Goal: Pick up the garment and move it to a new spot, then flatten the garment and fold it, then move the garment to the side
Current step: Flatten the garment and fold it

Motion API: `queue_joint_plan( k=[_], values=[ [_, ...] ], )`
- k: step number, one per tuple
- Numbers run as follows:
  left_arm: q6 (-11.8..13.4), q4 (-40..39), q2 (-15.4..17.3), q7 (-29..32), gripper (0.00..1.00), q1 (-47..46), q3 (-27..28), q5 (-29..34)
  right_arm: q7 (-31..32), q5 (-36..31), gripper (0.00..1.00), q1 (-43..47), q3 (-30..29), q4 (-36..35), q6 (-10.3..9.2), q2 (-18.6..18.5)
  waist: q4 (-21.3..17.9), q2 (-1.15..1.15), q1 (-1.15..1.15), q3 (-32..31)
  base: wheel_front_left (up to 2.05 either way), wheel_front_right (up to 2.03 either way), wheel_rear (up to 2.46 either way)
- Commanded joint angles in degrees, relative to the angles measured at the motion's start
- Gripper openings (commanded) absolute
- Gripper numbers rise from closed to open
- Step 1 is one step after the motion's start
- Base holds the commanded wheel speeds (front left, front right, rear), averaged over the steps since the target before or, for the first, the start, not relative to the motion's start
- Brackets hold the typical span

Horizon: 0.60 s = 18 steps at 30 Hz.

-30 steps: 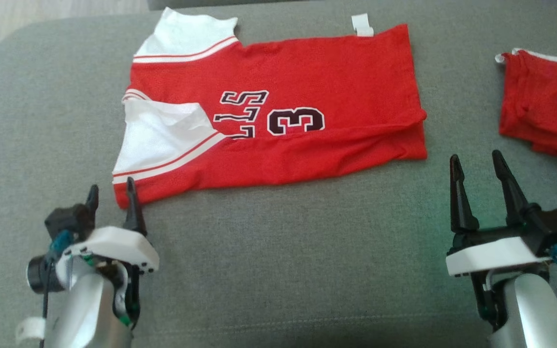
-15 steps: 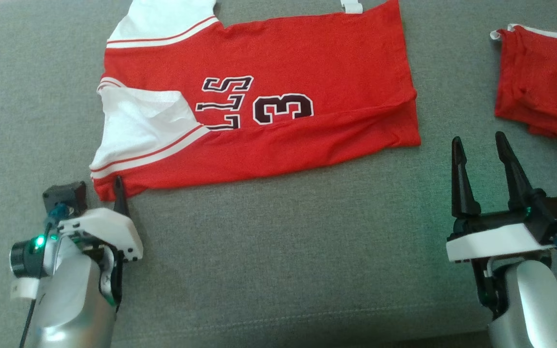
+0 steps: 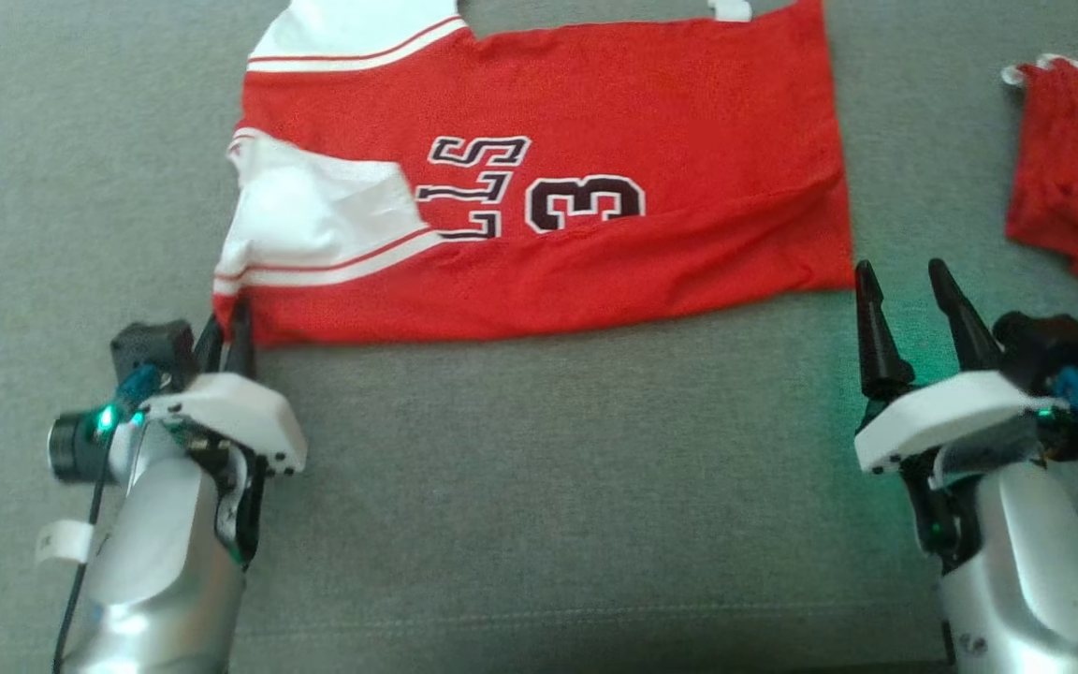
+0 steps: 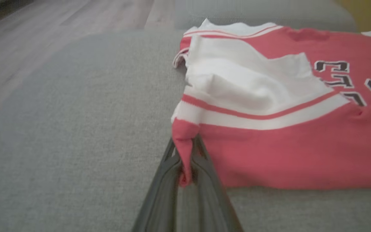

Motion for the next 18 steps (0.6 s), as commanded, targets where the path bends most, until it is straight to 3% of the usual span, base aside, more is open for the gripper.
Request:
queue_joint_plan(
  k=[1, 8, 14, 15, 16, 18],
  values=[
    [-0.3, -3.5, 1.2, -1.1, 0.0, -1.9, 1.1, 0.4, 2.0, 1.4, 1.0, -2.9, 0.3, 0.8, 0.37, -0.1, 1.2, 0.0, 0.0, 0.1, 0.0, 0.0, 0.0],
    [-1.3, -11.9, -0.4, -1.7, 0.0, 0.0, -1.6, 2.0, 7.3, 5.6, 1.0, -10.1, -3.9, 13.5, 0.37, -0.1, 4.2, 0.0, 0.0, 0.5, 0.0, 0.0, 0.0],
    [-1.3, -15.0, -0.8, -1.7, 0.0, 1.8, -2.3, 2.3, 8.1, 7.7, 1.0, -15.0, -3.1, 22.3, 0.37, -0.1, 5.3, 0.0, 0.0, 0.6, 0.0, 0.0, 0.0],
    [-1.3, -15.1, -0.7, -1.7, 0.0, 2.0, -2.2, 2.3, 8.0, 7.6, 0.24, -15.6, -2.7, 23.4, 0.37, -0.1, 5.3, 0.0, 0.0, 0.5, 0.0, 0.0, 0.0],
    [-1.3, -15.0, -0.5, -1.7, 0.0, 2.2, -2.1, 2.3, 7.6, 7.2, 0.0, -16.1, -2.3, 24.3, 0.37, -0.1, 5.3, 0.0, 0.0, 0.4, 0.0, 0.0, 0.0],
    [-1.2, -14.9, -0.3, -1.7, 0.0, 2.6, -1.9, 2.3, 6.9, 6.8, 0.0, -16.7, -1.5, 25.8, 0.37, -0.1, 5.0, 0.0, 0.0, 0.1, 0.0, 0.0, 0.0]
  ],
)
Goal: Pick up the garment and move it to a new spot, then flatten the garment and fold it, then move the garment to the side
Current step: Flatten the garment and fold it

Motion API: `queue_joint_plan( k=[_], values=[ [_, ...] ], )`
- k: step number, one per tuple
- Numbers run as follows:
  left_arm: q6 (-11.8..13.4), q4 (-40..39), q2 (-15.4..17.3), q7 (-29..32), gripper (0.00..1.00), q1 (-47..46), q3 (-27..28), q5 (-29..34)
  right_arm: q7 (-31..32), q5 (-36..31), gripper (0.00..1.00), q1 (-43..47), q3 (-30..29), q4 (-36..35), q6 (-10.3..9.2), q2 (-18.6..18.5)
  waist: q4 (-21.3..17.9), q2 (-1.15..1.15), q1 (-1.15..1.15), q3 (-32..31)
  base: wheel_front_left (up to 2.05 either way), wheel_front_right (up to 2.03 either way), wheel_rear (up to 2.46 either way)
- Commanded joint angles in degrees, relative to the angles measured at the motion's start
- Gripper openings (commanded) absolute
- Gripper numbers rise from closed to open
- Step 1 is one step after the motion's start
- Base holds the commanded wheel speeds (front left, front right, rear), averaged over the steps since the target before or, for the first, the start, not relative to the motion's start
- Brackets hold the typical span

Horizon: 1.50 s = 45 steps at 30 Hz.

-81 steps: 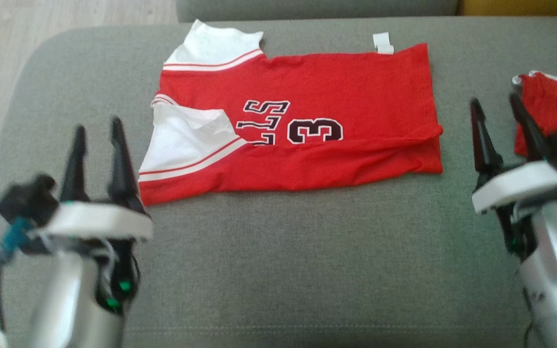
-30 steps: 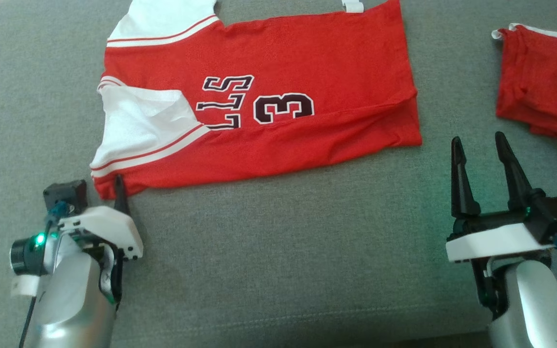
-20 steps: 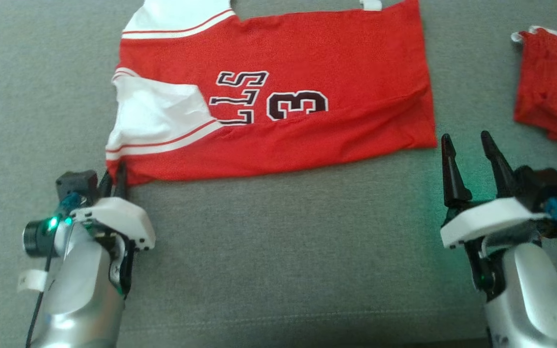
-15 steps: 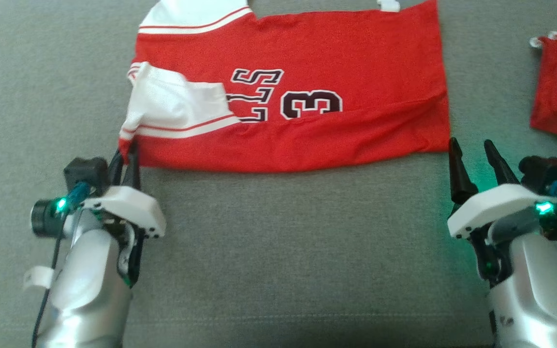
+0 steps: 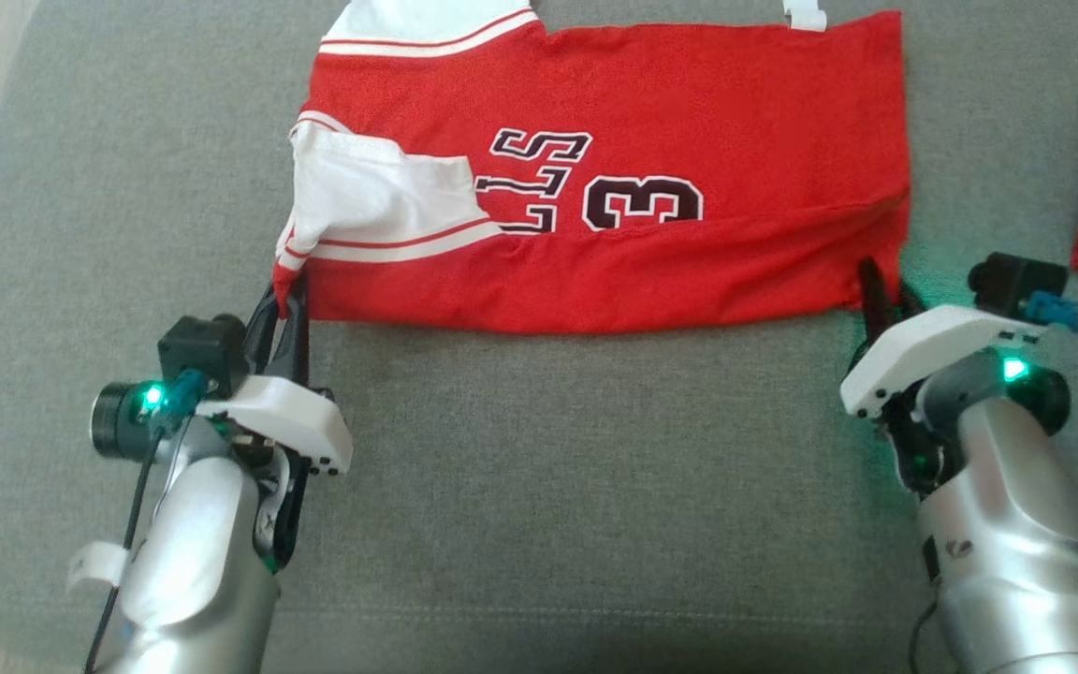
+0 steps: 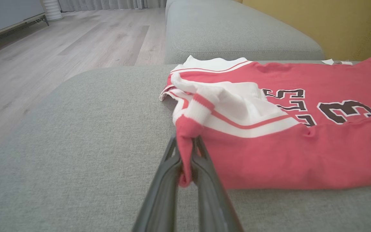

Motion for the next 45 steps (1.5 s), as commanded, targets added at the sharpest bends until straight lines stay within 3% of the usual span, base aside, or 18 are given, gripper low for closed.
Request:
queue_joint_plan(
  k=[1, 11, 24, 31, 32, 33, 39, 45],
  values=[
    [0.3, -1.7, 1.5, -0.7, 0.0, -0.7, 2.0, 0.1, -1.0, -0.4, 0.0, -0.8, 2.0, -0.1, 0.37, 0.1, -0.4, 0.0, 0.0, -0.5, 0.0, 0.0, 0.0],
    [0.9, -1.0, 2.4, -0.7, 0.0, 3.7, 3.9, -1.5, -2.9, -2.2, 0.0, 5.5, 0.9, -3.1, 0.37, 0.1, -3.3, 0.0, 0.0, -5.5, 0.0, 0.0, 0.0],
    [0.7, -4.1, 2.8, 0.8, 0.0, 13.7, 4.3, -4.1, 8.1, 0.6, 0.0, 21.5, -0.4, -22.4, 0.37, 0.1, -5.6, 0.0, 0.0, -10.5, 0.0, 0.0, 0.0],
    [0.6, -3.9, 2.9, 3.3, 0.02, 14.2, 2.3, -3.4, 11.8, 0.5, 0.0, 25.6, -1.8, -27.7, 0.37, 0.1, -5.7, 0.0, 0.0, -10.2, 0.0, 0.0, 0.0],
    [0.7, -3.7, 3.0, 3.3, 0.82, 13.8, 2.0, -3.0, 11.3, 0.0, 1.0, 25.6, -2.2, -28.2, 0.37, 0.1, -5.8, 0.0, 0.0, -10.1, 0.0, 0.0, 0.0],
    [1.1, -3.8, 2.9, 3.1, 1.0, 13.4, 1.9, -2.8, 10.8, -0.5, 1.0, 25.5, -2.4, -28.6, 0.37, 0.1, -5.8, 0.0, 0.0, -10.0, 0.0, 0.0, 0.0],
    [2.7, -6.9, 3.2, 0.3, 1.0, 10.4, 3.4, -2.7, 5.9, -3.1, 1.0, 22.7, -2.5, -32.5, 0.37, 0.1, -6.7, 0.0, 0.0, -8.4, 0.0, 0.0, 0.0],
    [0.2, -9.9, 5.4, -0.2, 1.0, 4.0, 3.1, -2.2, 1.6, -7.0, 1.0, 16.9, -1.3, -35.5, 0.37, 0.1, -7.7, 0.0, 0.0, -4.8, 0.0, 0.0, 0.0]
  ],
)
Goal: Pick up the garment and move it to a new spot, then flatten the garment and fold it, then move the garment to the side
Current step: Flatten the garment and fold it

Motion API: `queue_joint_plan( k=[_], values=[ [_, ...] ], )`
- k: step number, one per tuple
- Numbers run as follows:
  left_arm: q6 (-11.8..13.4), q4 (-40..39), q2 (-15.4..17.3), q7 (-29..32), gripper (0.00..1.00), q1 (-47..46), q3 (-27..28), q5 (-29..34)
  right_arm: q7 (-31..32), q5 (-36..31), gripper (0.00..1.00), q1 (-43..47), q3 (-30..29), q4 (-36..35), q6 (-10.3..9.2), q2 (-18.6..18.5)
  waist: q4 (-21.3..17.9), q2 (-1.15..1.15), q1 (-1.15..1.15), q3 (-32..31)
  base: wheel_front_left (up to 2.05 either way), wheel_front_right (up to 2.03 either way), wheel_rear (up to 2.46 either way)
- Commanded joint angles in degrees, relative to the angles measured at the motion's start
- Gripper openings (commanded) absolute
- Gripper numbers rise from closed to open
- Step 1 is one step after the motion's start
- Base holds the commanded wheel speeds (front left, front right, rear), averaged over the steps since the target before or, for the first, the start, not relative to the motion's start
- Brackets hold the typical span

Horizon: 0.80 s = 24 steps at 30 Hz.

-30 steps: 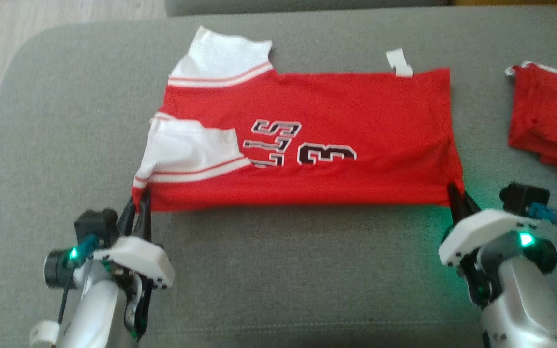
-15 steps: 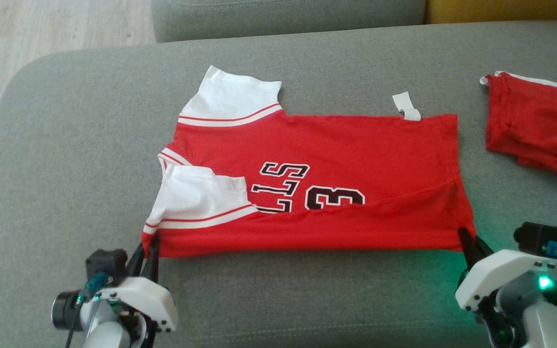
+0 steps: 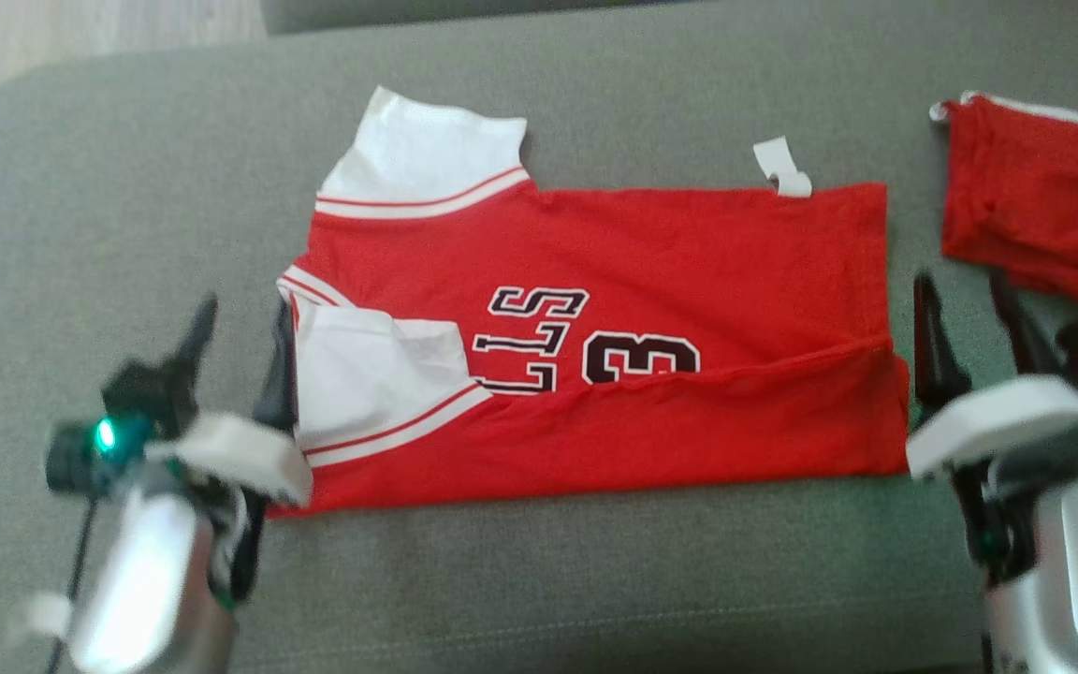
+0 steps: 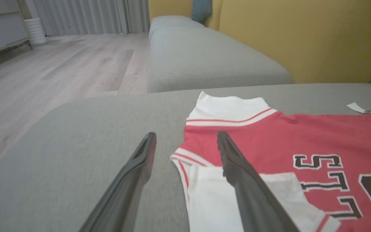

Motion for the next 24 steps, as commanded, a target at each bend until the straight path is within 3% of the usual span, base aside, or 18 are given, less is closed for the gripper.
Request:
queue_joint_plan(
  k=[1, 6, 9, 12, 20, 24],
  values=[
    [-1.3, -2.3, 2.6, -0.3, 1.0, -5.6, 1.3, 0.8, -1.0, -0.9, 1.0, -4.3, 2.0, -2.5, 0.37, -0.4, -0.7, 0.0, 0.0, 2.2, 0.0, 0.0, 0.0],
    [-6.6, -0.8, 6.0, 5.3, 1.0, -16.3, -1.9, 1.7, -1.1, -3.0, 1.0, -11.0, 3.5, -2.4, 0.37, -0.4, -2.3, 0.0, 0.0, 6.6, 0.0, 0.0, 0.0],
    [-8.5, 1.6, 8.6, 10.4, 1.0, -24.5, -4.5, 0.6, -1.0, -3.8, 1.0, -15.1, 4.8, -2.4, 0.37, -0.4, -3.9, 0.0, 0.0, 9.7, 0.0, 0.0, 0.0],
    [-9.0, 4.0, 10.7, 14.1, 1.0, -30.2, -6.8, -1.0, -0.9, -4.1, 1.0, -17.9, 5.9, -2.5, 0.37, -0.4, -5.2, 0.0, 0.0, 12.0, 0.0, 0.0, 0.0],
    [-9.1, 10.7, 21.1, 29.9, 1.0, -50.5, -24.8, -16.3, -1.1, -5.0, 1.0, -26.1, 9.7, -2.0, 0.37, -0.4, -9.4, 0.0, 0.0, 19.3, 0.0, 0.0, 0.0],
    [-9.1, 13.3, 25.1, 32.7, 1.0, -55.9, -31.1, -20.6, -1.5, -4.2, 1.0, -28.2, 11.0, -2.0, 0.37, -0.4, -10.9, 0.0, 0.0, 21.4, 0.0, 0.0, 0.0]
  ],
)
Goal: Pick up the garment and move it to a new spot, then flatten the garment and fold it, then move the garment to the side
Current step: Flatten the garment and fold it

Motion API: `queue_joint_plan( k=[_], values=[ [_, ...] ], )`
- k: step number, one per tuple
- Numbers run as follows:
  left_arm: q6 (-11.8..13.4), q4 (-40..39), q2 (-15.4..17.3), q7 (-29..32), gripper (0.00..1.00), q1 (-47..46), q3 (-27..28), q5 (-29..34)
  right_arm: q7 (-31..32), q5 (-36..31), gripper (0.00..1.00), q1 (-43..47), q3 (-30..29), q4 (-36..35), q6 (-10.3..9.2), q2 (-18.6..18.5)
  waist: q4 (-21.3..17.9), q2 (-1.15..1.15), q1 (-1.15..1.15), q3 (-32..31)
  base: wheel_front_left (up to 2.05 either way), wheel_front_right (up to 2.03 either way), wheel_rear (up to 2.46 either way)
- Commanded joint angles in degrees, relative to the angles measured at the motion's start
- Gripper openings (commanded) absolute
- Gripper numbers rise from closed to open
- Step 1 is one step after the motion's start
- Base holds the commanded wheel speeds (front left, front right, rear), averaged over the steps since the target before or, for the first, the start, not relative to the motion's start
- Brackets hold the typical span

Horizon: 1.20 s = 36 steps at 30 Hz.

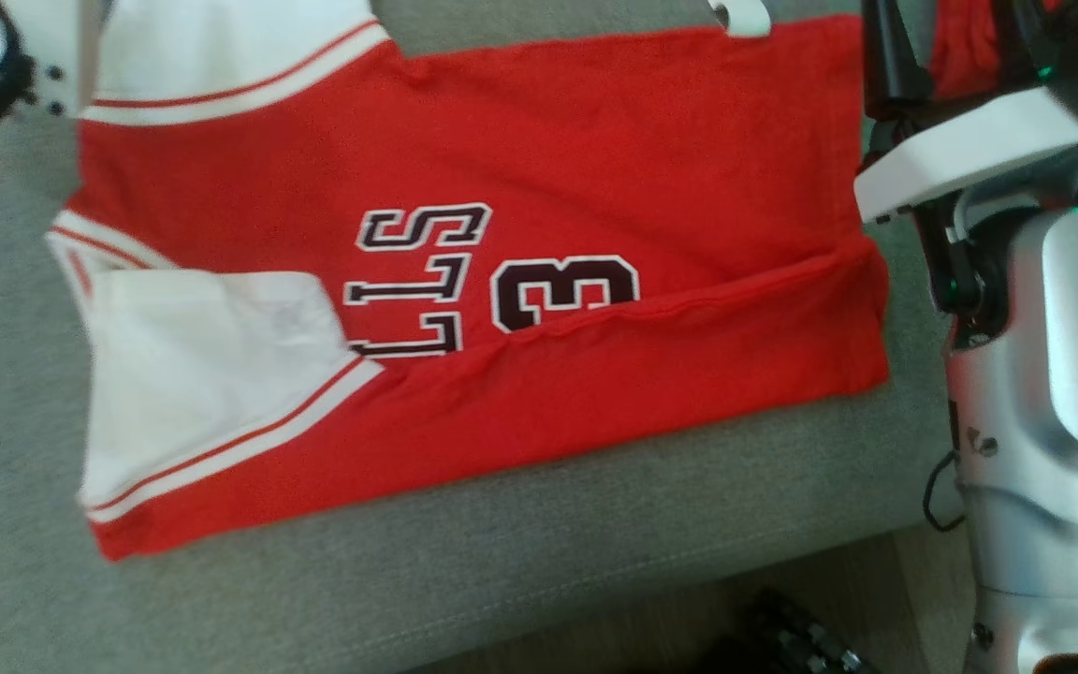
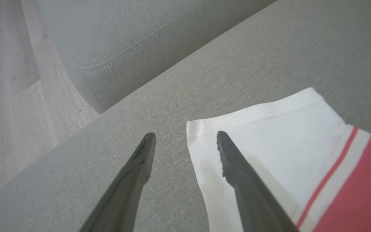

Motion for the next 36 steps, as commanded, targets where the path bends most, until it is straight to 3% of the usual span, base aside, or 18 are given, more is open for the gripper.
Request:
queue_joint_plan(
  k=[1, 7, 22, 23, 24, 27, 36],
  values=[
    [0.1, -0.9, 2.9, 0.2, 1.0, -3.0, 0.9, -0.8, -0.5, 0.5, 1.0, -1.3, 1.2, -2.1, 0.37, -0.1, -1.8, 0.0, -0.01, 1.9, 0.0, 0.0, 0.0],
    [0.1, 3.2, 5.0, -2.4, 1.0, -6.8, -4.5, -3.9, -0.9, 1.1, 1.0, -1.8, 2.1, -2.9, 0.37, -0.1, -3.2, 0.0, -0.01, 3.7, 0.0, 0.0, 0.0],
    [0.1, 9.0, 4.8, -5.3, 1.0, -10.9, -15.2, -11.3, 0.0, 0.7, 1.0, -1.8, 1.2, -3.9, 0.37, -0.1, -4.3, 0.0, -0.01, 5.4, 0.0, 0.0, 0.0],
    [0.1, 9.1, 4.7, -5.3, 0.59, -11.0, -15.8, -12.1, 0.1, 0.6, 1.0, -1.9, 1.1, -3.9, 0.37, -0.1, -4.3, 0.0, -0.01, 5.4, 0.0, 0.0, 0.0],
    [0.1, 9.0, 4.5, -5.3, 0.0, -11.0, -16.3, -12.9, 0.1, 0.6, 1.0, -2.0, 1.0, -3.9, 0.37, -0.1, -4.3, 0.0, -0.01, 5.4, 0.0, 0.0, 0.0],
    [0.1, 7.8, 4.3, -5.0, 0.0, -11.0, -18.3, -15.7, 0.2, 0.2, 1.0, -2.1, 0.3, -3.8, 0.37, -0.1, -3.7, 0.0, -0.01, 5.2, 0.0, 0.0, 0.0],
    [0.1, 10.2, 2.6, -15.5, 0.0, -12.3, -18.8, -17.5, 0.8, -1.4, 1.0, -2.0, -1.4, -1.1, 0.37, -0.1, 0.3, 0.0, -0.01, 1.9, 0.0, 0.0, 0.0]
  ],
)
